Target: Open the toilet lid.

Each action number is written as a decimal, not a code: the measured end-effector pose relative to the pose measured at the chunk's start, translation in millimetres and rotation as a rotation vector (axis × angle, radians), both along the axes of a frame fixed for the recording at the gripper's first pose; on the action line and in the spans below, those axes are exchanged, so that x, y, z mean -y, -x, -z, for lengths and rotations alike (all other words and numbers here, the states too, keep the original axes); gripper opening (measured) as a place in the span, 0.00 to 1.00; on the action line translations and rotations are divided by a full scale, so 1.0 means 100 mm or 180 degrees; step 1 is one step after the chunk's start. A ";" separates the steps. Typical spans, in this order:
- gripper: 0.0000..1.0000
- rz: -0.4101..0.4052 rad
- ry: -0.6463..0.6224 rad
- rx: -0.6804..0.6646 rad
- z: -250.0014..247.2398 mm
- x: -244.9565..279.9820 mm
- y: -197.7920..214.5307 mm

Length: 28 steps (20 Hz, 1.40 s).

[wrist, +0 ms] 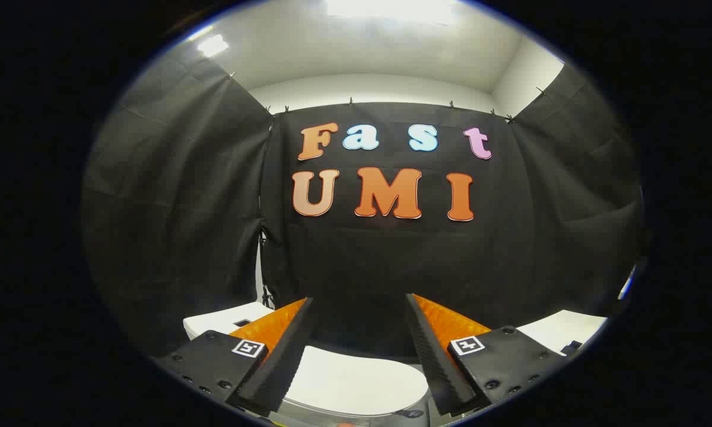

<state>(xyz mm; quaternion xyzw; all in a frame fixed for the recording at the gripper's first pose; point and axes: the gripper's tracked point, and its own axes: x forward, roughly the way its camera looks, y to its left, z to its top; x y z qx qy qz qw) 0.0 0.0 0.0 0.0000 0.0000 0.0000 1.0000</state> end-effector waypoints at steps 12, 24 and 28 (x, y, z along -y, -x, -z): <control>0.98 -0.0004 -0.0031 -0.0005 0.03 -0.01 -0.01; 0.98 0.0018 -0.0108 0.0039 0.03 0.00 0.01; 0.98 0.0050 -0.0261 0.0027 0.14 0.04 -0.01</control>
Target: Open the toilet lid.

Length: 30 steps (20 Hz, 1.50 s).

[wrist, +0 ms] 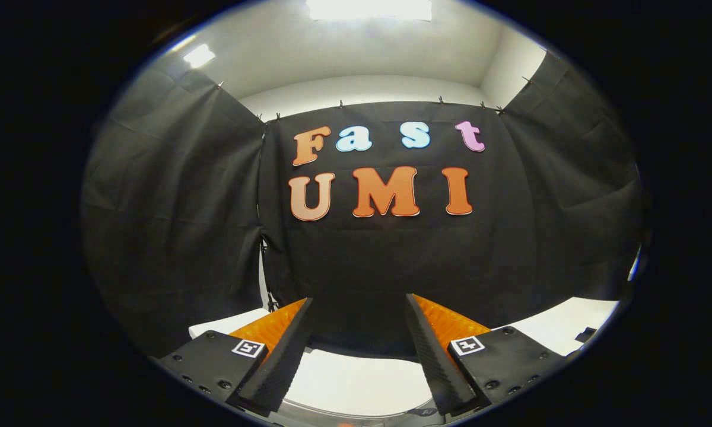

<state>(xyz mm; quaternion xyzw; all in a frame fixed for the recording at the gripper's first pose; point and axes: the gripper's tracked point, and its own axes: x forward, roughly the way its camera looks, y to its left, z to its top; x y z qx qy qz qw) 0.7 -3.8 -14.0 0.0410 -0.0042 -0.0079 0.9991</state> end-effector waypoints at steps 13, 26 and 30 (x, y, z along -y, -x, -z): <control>0.99 0.0408 -0.0781 -0.0136 0.95 0.58 0.02; 0.99 0.1149 -0.1529 -0.0753 2.84 1.22 0.35; 0.99 0.1314 -0.1952 -0.0741 3.11 1.29 0.44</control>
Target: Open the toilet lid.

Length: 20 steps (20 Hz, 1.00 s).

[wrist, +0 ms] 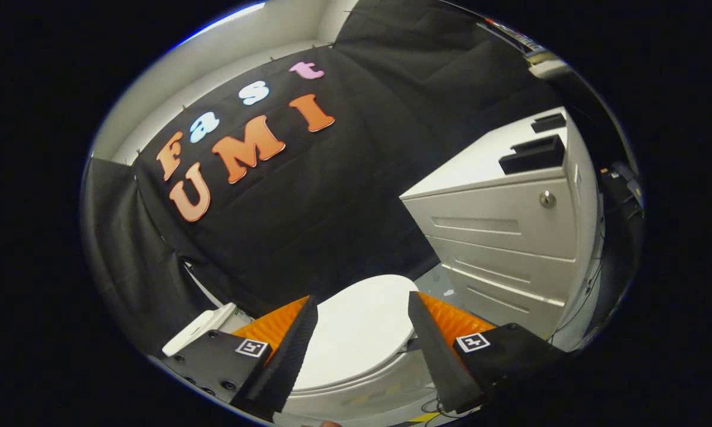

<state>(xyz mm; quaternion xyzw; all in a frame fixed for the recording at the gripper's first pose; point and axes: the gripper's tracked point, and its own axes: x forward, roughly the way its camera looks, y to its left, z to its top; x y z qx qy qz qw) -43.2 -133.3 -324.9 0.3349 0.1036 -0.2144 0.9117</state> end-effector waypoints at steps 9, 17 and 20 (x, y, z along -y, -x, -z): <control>0.99 0.0215 -0.0640 -0.0379 0.77 0.03 0.18; 0.99 0.0615 -0.1229 -0.0372 1.32 0.18 0.21; 0.99 0.0602 -0.1381 -0.0380 1.48 0.17 0.17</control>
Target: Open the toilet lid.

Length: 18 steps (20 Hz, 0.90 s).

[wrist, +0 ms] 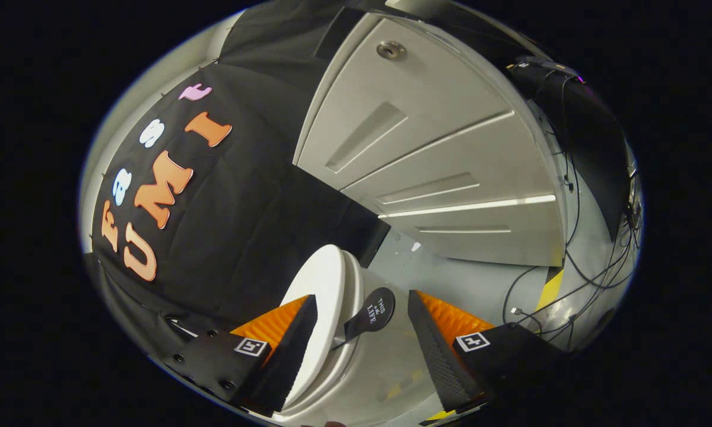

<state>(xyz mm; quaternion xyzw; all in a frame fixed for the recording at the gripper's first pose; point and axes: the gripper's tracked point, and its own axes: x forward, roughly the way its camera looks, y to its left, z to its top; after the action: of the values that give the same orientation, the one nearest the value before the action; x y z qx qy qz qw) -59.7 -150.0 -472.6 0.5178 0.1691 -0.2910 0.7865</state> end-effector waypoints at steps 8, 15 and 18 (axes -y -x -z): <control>0.71 0.0150 -0.0319 0.0116 0.21 0.04 -0.10; 0.21 0.0370 -0.0534 0.0373 0.14 0.08 -0.17; 0.10 0.0408 -0.0550 0.0364 0.15 0.10 -0.21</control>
<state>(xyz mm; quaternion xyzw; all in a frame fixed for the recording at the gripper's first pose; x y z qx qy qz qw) -39.2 -159.9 -487.5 0.6092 0.1151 -0.2950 0.7271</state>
